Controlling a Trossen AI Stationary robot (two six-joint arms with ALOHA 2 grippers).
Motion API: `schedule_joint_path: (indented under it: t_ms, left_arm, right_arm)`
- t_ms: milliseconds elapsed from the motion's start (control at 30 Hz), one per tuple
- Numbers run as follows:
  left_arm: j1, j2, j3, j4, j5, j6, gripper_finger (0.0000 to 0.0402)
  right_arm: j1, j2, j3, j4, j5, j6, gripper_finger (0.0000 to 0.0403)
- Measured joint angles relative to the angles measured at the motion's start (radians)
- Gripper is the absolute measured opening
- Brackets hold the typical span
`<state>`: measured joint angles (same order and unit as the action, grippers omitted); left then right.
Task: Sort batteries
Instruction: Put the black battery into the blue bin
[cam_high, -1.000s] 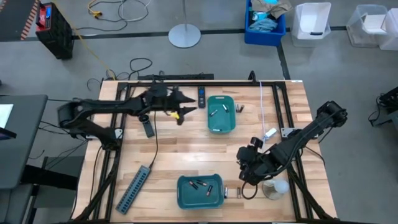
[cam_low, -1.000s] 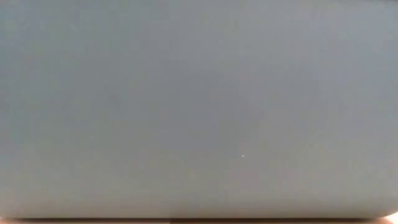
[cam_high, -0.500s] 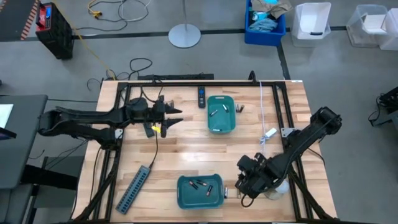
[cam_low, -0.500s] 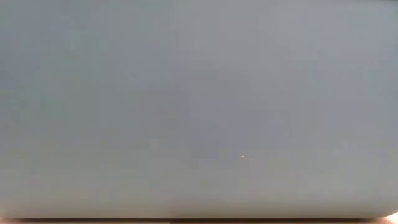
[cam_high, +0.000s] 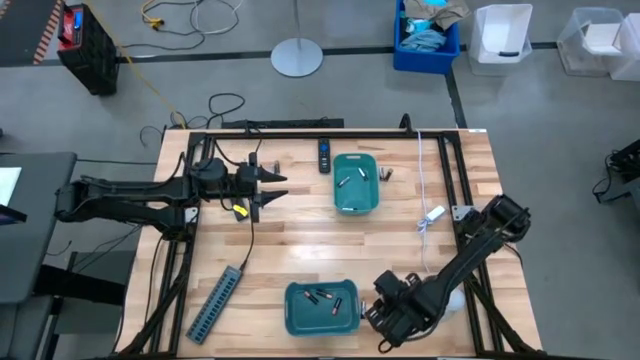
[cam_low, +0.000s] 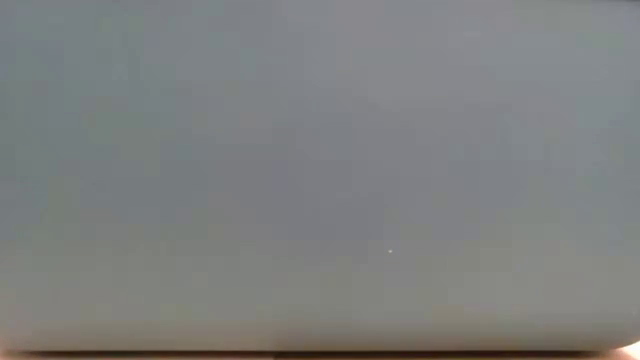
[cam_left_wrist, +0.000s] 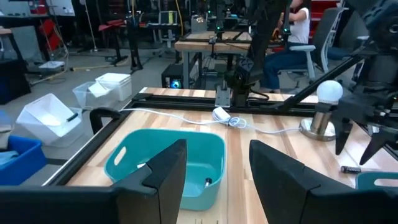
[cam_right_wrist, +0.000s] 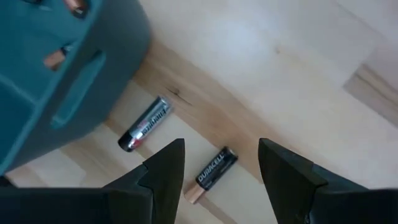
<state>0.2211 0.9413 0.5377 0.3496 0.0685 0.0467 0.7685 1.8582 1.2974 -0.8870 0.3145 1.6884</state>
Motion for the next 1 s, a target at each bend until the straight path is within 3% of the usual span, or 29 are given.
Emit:
schedule_joint_path:
  t_ms: [167, 500, 1000]
  left_arm:
    - [0.000, 0.000, 0.000, 0.000, 0.000, 0.011, 0.0168]
    - [0.000, 0.000, 0.000, -0.022, 0.000, 0.024, 0.0168]
    - [0.000, 0.000, 0.000, -0.048, 0.000, 0.043, 0.0168]
  right_arm:
    - [0.009, 0.064, 0.090, -0.106, -0.006, 0.081, 0.0221]
    - [0.032, 0.161, 0.157, -0.134, -0.051, 0.212, 0.0221]
    - [0.043, 0.180, 0.138, -0.094, -0.053, 0.283, 0.0221]
